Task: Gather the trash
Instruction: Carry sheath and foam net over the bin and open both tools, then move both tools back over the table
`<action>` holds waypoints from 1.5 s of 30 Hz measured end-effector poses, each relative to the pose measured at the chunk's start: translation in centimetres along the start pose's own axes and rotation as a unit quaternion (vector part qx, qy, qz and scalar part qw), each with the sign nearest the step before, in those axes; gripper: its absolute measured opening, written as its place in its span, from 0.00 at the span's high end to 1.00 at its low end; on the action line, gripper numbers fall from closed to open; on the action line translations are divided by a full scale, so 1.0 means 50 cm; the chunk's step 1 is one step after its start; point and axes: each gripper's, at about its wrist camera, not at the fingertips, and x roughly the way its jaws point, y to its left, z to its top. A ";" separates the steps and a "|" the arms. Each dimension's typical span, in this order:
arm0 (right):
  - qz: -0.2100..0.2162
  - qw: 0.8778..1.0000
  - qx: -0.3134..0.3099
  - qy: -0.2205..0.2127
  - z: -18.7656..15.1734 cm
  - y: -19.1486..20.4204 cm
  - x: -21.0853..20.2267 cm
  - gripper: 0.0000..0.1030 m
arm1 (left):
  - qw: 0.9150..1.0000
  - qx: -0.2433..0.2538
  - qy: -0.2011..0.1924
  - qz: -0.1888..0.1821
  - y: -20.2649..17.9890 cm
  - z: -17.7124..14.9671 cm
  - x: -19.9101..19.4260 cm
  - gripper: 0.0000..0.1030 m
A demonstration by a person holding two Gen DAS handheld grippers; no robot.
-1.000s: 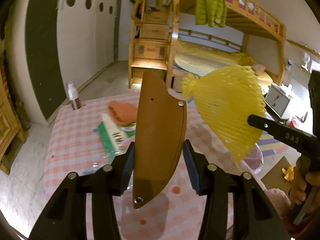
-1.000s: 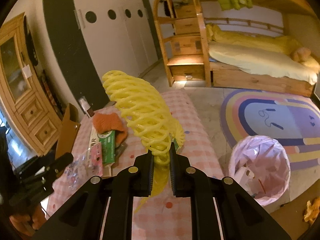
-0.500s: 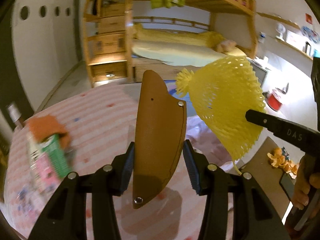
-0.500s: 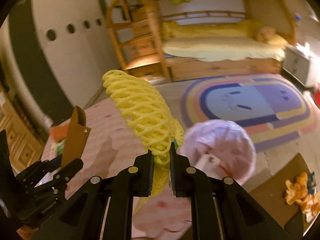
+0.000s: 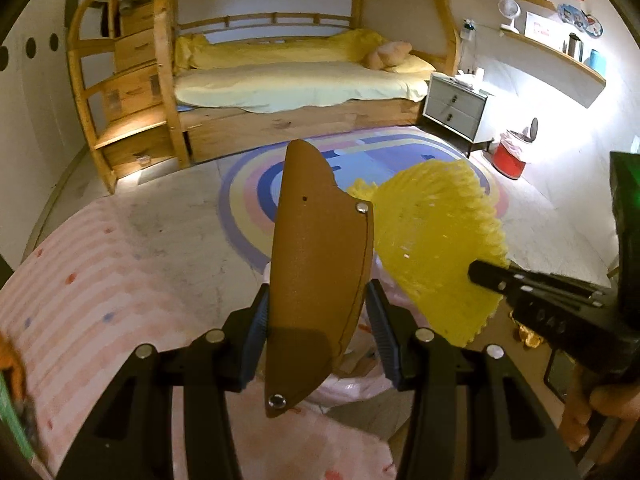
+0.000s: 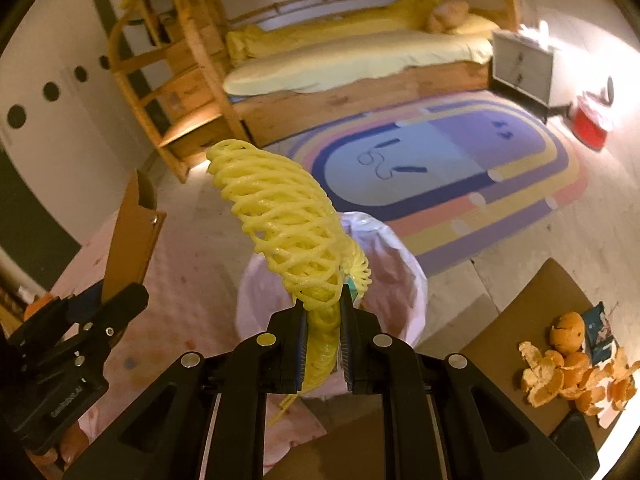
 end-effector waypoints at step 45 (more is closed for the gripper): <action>0.154 0.963 -0.222 0.008 -0.159 0.441 -0.162 0.59 | 0.952 -0.190 -0.046 0.234 0.327 -0.307 -0.445 0.36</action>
